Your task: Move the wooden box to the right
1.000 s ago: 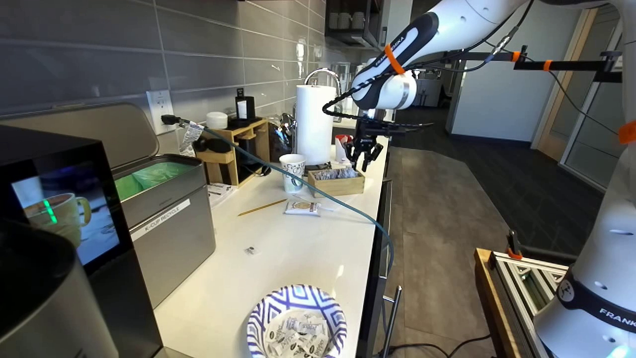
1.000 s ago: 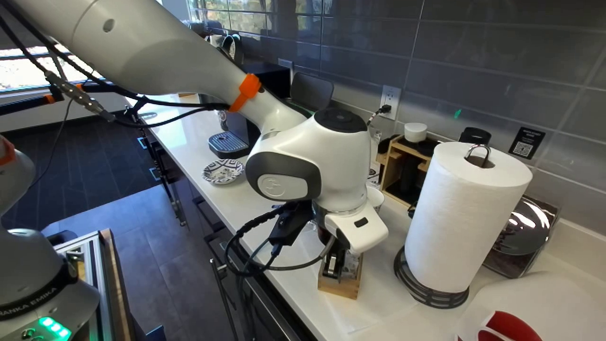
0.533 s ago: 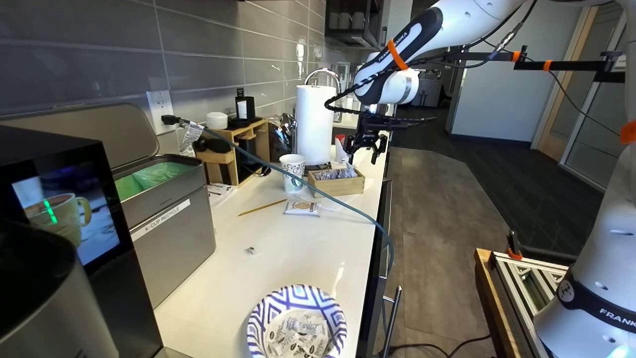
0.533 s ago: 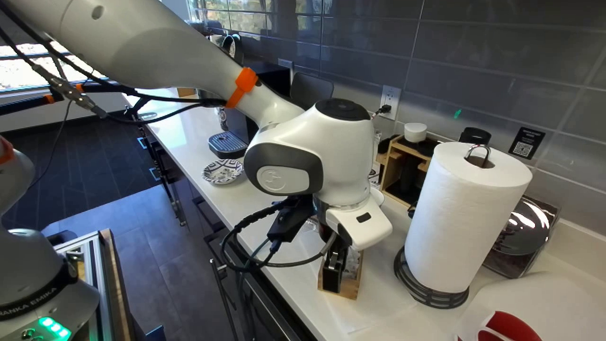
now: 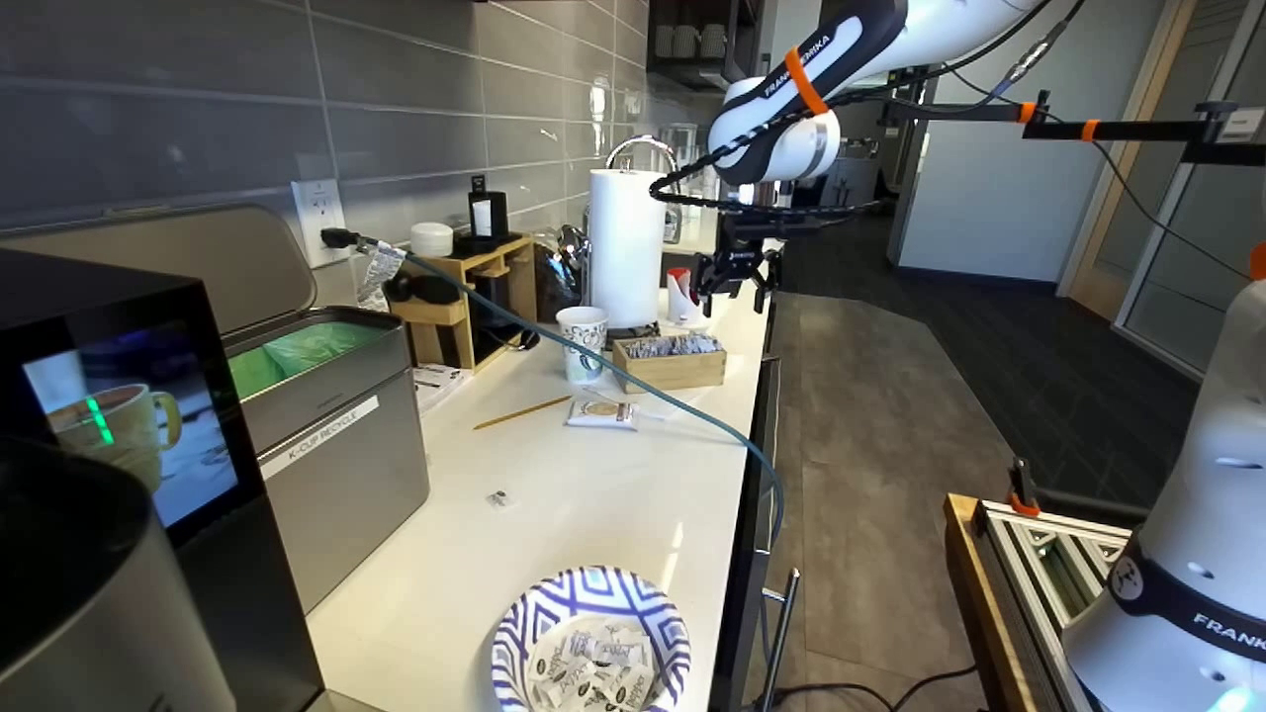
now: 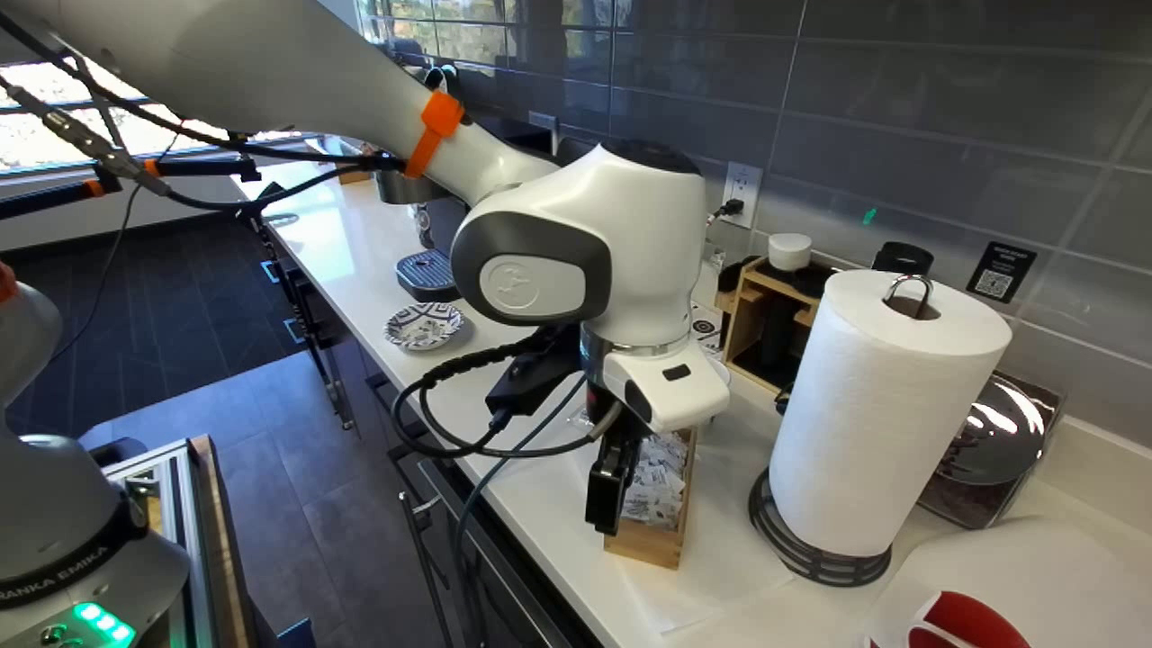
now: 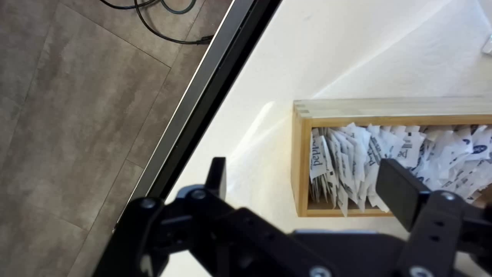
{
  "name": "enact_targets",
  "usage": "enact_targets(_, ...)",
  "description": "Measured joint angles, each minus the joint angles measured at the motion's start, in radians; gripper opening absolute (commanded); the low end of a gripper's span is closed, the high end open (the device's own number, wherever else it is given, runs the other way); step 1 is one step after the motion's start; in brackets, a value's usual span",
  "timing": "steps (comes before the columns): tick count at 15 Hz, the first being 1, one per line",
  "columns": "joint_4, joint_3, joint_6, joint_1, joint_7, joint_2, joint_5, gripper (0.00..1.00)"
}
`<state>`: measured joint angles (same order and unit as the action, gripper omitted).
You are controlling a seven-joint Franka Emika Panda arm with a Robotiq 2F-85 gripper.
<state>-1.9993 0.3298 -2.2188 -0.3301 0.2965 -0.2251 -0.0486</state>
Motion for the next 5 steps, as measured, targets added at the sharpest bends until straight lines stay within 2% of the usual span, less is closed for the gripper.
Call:
enact_targets(3,0.0,-0.003,0.045,0.022,0.011,0.047,0.028,1.0)
enact_targets(5,-0.015,-0.021,0.06,0.043,-0.026,0.107,0.053,1.0)
